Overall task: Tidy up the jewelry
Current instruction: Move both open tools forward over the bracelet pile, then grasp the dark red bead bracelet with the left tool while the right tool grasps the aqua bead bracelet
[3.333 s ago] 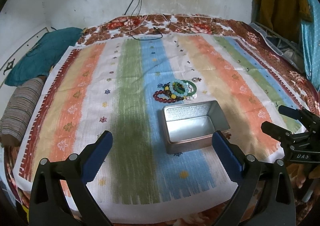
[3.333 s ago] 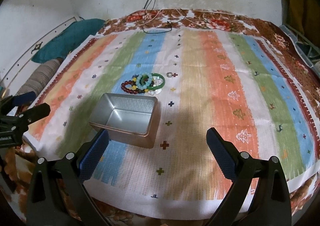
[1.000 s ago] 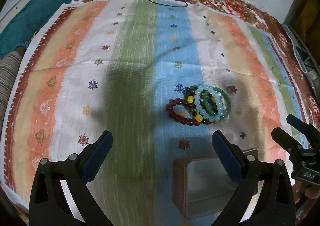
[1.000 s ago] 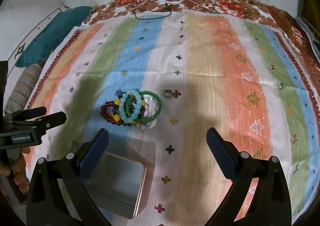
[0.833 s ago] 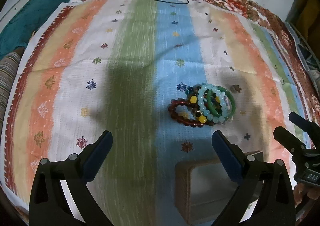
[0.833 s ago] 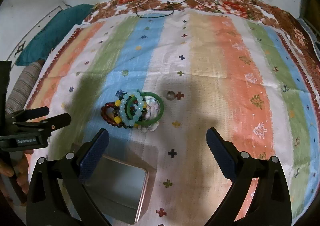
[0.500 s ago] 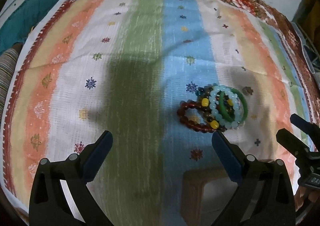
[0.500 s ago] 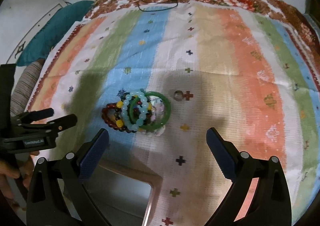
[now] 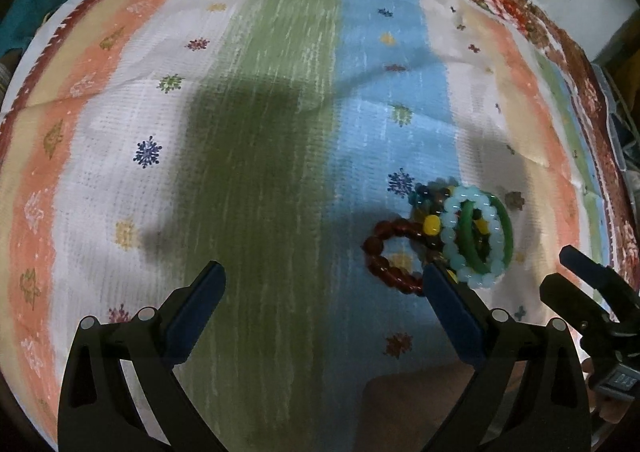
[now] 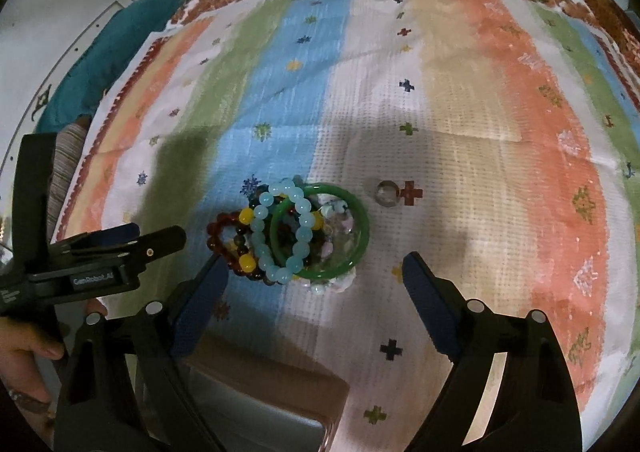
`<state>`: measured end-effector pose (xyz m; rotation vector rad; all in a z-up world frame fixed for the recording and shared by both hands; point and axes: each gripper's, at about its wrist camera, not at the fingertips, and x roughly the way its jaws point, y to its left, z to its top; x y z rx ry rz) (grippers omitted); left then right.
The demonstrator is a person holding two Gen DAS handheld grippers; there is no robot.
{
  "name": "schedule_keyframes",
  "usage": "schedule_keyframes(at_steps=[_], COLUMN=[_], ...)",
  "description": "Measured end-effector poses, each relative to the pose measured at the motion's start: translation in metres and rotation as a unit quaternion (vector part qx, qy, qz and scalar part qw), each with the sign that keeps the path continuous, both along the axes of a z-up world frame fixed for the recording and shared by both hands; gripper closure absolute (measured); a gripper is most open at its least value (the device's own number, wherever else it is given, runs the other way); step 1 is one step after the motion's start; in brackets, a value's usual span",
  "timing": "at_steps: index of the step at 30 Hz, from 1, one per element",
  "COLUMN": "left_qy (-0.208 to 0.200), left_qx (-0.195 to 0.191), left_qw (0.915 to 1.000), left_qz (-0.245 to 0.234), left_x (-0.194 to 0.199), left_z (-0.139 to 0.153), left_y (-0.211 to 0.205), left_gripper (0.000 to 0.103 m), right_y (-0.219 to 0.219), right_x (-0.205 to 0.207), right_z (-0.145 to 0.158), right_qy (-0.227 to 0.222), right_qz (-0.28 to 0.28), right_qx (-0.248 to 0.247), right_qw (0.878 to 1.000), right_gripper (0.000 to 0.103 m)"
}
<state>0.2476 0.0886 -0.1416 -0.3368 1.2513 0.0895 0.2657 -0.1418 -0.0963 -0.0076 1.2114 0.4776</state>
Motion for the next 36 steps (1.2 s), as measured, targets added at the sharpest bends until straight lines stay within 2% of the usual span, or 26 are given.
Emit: schedule_keyframes(at_steps=[2,4,11,20,23,25,29,33,36], left_qy=[0.006,0.014,0.013,0.016,0.012,0.008,0.004,-0.001,-0.004], left_qx=[0.003,0.001,0.002,0.042,0.053,0.053,0.041,0.043,0.051], left_qw=[1.0,0.9998,0.9994,0.9979,0.9971,0.9969,0.9974,0.9968,0.9958], left_qz=[-0.005,-0.016,-0.031,-0.047,-0.054,-0.057,-0.059,-0.068,-0.075], left_x=[0.003,0.007,0.013,0.026,0.029,0.031,0.029,0.025,0.021], left_z=[-0.005,-0.011,-0.015,-0.022,-0.022,-0.022,-0.021,-0.022,-0.021], left_y=[-0.001,-0.003,-0.009,-0.018,-0.022,-0.024,-0.024,-0.03,-0.032], left_gripper=[0.012,0.015,0.018,0.028,0.029,0.035,0.049,0.061,0.065], right_y=[0.001,0.004,0.012,0.02,0.024,0.028,0.034,0.033,0.029], right_x=[0.003,0.007,0.017,0.028,0.029,0.029,0.028,0.029,0.03], right_z=[-0.004,-0.009,-0.021,-0.032,-0.033,-0.034,-0.039,-0.04,-0.041], right_qy=[0.006,0.015,0.028,0.039,0.041,0.04,0.036,0.035,0.037], right_qz=[0.001,0.003,0.01,0.019,0.026,0.034,0.04,0.042,0.04], right_qx=[0.001,0.0,-0.005,-0.009,-0.012,-0.02,-0.035,-0.038,-0.034], right_qw=[1.0,1.0,1.0,0.999,0.999,0.998,0.998,0.998,0.998], right_gripper=[0.017,0.027,0.032,0.049,0.059,0.069,0.081,0.09,0.091])
